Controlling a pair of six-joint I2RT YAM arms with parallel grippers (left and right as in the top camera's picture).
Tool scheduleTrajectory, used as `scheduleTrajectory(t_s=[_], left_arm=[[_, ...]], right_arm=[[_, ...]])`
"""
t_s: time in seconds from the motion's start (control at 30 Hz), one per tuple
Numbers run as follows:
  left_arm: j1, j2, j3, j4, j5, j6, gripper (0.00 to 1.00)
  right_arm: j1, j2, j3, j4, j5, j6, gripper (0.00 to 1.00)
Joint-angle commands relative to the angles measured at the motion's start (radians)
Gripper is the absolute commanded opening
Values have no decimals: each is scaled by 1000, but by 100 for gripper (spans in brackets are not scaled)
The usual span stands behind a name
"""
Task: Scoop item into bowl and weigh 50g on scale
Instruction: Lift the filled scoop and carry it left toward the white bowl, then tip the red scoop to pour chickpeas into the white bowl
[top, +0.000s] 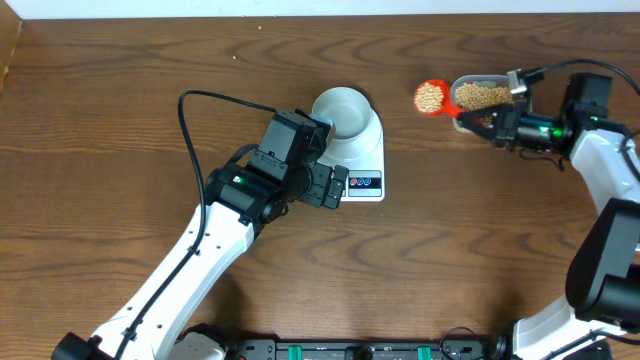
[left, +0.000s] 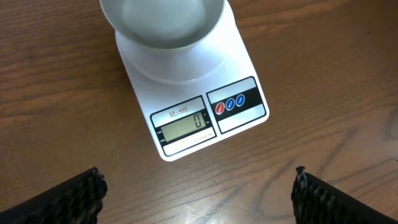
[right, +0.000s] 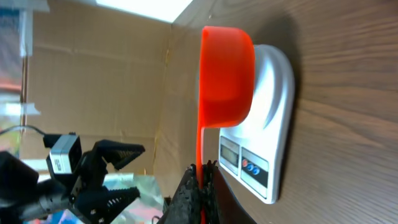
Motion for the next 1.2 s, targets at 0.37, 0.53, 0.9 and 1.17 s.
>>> scheduleTrajectory(t_s=[0.37, 0.53, 0.9, 1.17], left_arm=[[-2, 6, -8, -4, -6, -2, 97], [-2, 6, -8, -4, -6, -2, 97], [-2, 6, -8, -4, -6, -2, 97], [-2, 6, -8, -4, -6, -2, 97]], right_arm=[[234, -33, -4, 165, 103, 148, 1], [303, -33, -4, 238, 205, 208, 1], [437, -33, -4, 307, 462, 248, 1], [526, -33, -4, 318, 612, 232, 1]])
